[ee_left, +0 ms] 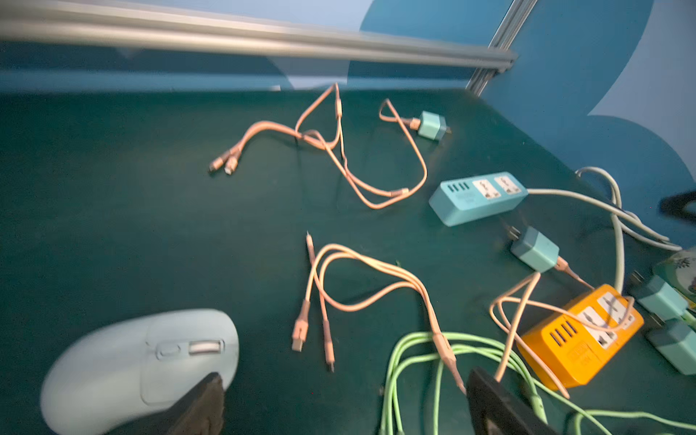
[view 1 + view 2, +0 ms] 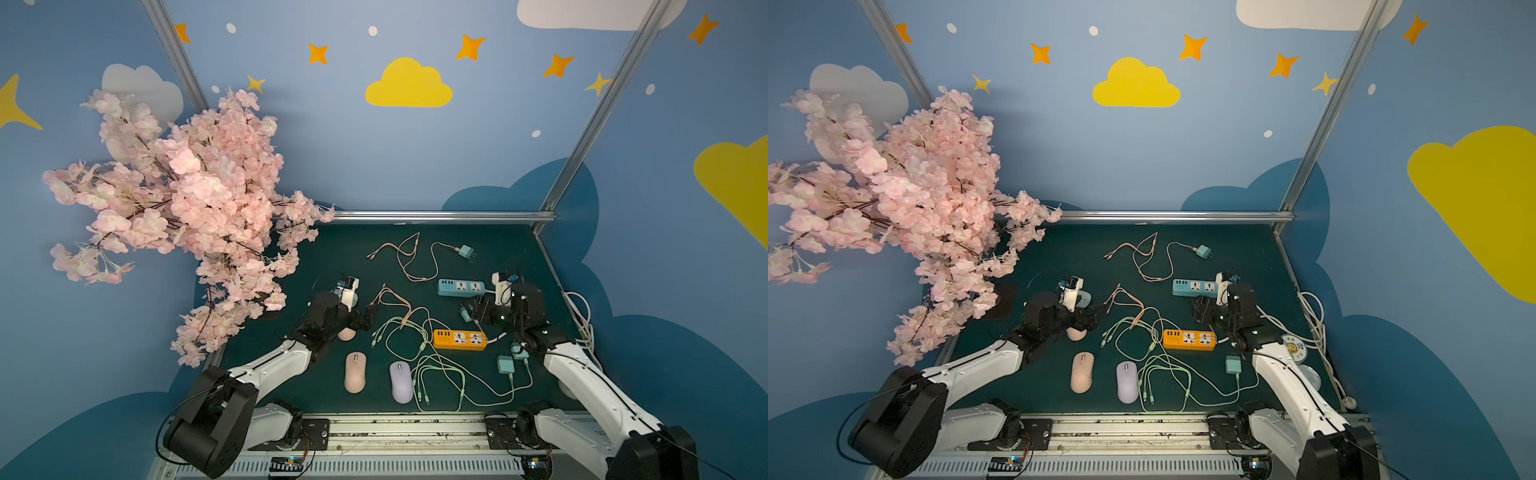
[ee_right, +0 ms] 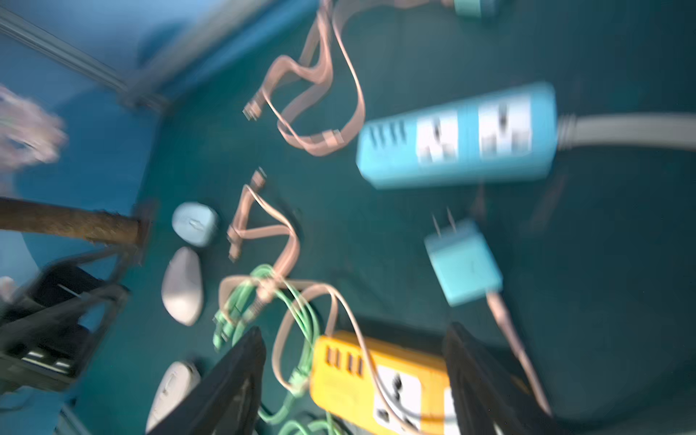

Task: Unplug the wireless mouse
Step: Move the mouse to the center of the board, then reset both arms

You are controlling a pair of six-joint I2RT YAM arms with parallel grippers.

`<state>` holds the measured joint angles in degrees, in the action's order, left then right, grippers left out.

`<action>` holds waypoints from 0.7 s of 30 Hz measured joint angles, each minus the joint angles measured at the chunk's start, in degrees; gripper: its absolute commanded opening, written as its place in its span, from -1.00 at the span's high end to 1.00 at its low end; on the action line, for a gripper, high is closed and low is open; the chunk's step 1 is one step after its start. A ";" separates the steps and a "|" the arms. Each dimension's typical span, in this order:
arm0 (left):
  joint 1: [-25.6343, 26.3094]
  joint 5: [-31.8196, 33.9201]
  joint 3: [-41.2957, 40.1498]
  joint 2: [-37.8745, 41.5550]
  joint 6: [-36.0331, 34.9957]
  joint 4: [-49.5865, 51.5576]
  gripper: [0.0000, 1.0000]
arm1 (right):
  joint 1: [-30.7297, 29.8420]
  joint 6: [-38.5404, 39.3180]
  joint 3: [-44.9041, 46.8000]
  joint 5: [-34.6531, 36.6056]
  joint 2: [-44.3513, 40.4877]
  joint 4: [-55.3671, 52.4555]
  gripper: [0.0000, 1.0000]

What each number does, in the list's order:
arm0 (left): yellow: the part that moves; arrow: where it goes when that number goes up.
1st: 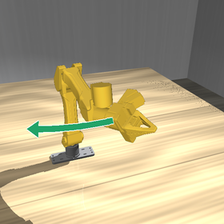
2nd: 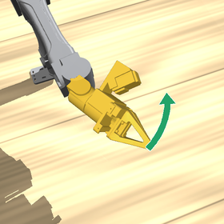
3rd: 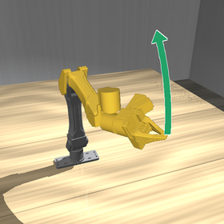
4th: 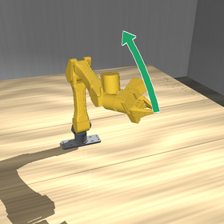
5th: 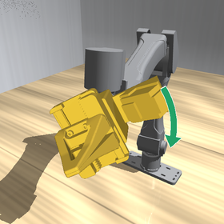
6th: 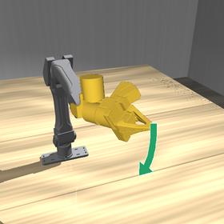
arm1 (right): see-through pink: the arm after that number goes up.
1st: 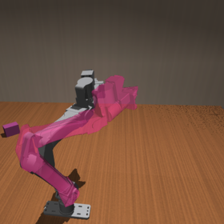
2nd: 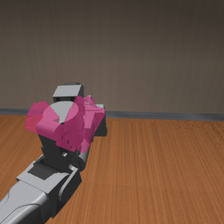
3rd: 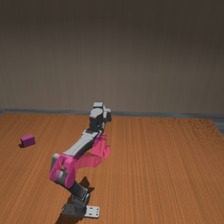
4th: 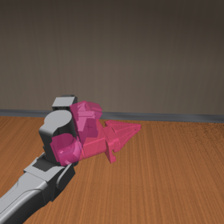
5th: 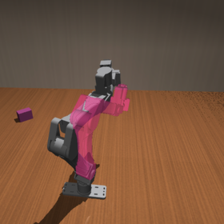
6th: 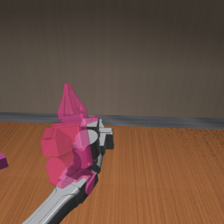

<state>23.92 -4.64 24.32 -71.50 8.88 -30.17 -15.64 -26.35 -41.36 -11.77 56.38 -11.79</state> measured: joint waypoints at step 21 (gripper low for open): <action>-2.08 21.22 -9.73 15.06 -11.50 -13.81 -0.99 | -0.02 19.08 17.46 28.63 -18.01 11.34 -0.79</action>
<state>21.85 16.58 14.59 -56.45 -2.61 -43.99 -15.66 -7.27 -23.90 16.86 38.37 -0.45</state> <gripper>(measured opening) 0.996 0.895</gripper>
